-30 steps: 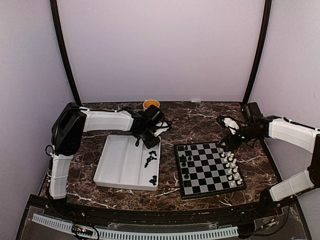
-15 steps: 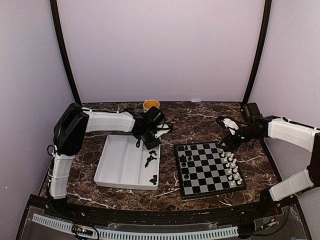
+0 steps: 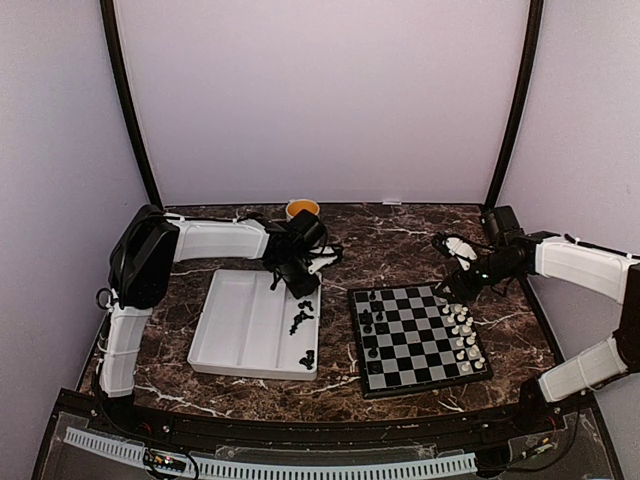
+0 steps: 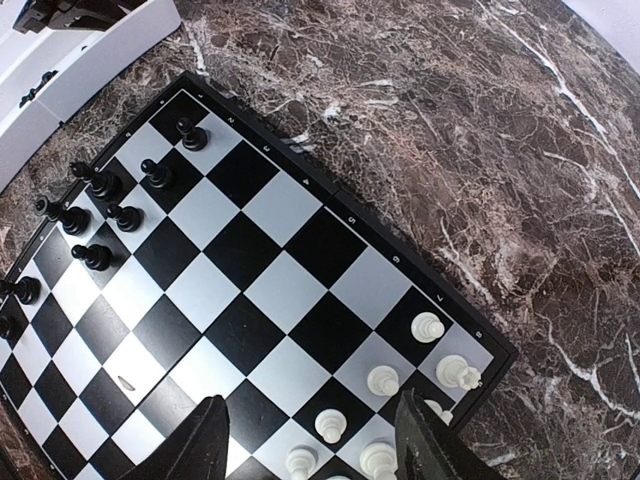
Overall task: Set up the chess pieces on the board
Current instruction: Pick up the rook from the storage box, then pass from the left arm to the right
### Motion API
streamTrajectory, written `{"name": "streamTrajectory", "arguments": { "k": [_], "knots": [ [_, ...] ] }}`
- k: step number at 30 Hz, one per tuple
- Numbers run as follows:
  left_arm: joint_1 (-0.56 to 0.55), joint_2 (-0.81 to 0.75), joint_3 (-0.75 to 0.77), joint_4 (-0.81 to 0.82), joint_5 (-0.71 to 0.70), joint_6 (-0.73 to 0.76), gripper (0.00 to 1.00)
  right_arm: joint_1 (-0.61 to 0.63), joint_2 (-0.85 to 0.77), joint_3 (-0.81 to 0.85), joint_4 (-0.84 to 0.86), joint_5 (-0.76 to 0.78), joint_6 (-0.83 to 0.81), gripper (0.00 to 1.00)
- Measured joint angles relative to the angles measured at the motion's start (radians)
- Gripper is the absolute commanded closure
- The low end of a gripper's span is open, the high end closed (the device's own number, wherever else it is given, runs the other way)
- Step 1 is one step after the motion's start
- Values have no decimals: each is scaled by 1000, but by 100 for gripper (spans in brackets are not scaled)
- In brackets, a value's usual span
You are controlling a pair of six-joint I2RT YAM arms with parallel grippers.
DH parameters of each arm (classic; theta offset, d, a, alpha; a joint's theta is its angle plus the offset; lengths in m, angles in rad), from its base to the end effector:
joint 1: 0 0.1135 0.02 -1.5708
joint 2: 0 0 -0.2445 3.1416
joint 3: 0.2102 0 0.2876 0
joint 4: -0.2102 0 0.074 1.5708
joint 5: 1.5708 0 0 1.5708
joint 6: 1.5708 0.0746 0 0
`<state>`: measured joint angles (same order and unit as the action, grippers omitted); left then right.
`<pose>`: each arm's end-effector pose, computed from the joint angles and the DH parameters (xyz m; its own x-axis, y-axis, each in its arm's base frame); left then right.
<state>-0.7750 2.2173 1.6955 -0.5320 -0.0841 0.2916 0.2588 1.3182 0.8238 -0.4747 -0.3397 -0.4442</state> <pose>0.3718 -0.3554 0.0915 -0.4029 0.7956 -0.4524 0.8180 0.5348 0.2120 0.2998 0.1051 0.1506 -0.5375 -0.5614 -0.6292 -0.7250 0.6888 0.0048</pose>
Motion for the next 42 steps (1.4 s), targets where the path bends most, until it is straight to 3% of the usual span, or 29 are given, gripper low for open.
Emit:
{"name": "streamTrajectory", "arguments": {
  "k": [7,17,24,30,35,42],
  "knots": [
    [0,0,0,-8,-2,-18,77,0,6,0,0,0,0,41],
    [3,0,8,-32,2,-34,96,0,7,0,0,0,0,41],
    [6,-10,3,-53,21,-45,97,0,6,0,0,0,0,42],
    [8,-102,-89,-50,58,-59,98,0,2,14,-22,-11,0,42],
    [8,-271,-187,46,151,-60,97,0,19,150,-100,-97,-5,43],
    [8,-467,-309,252,348,-85,97,40,226,510,-195,-292,44,42]
  ]
}}
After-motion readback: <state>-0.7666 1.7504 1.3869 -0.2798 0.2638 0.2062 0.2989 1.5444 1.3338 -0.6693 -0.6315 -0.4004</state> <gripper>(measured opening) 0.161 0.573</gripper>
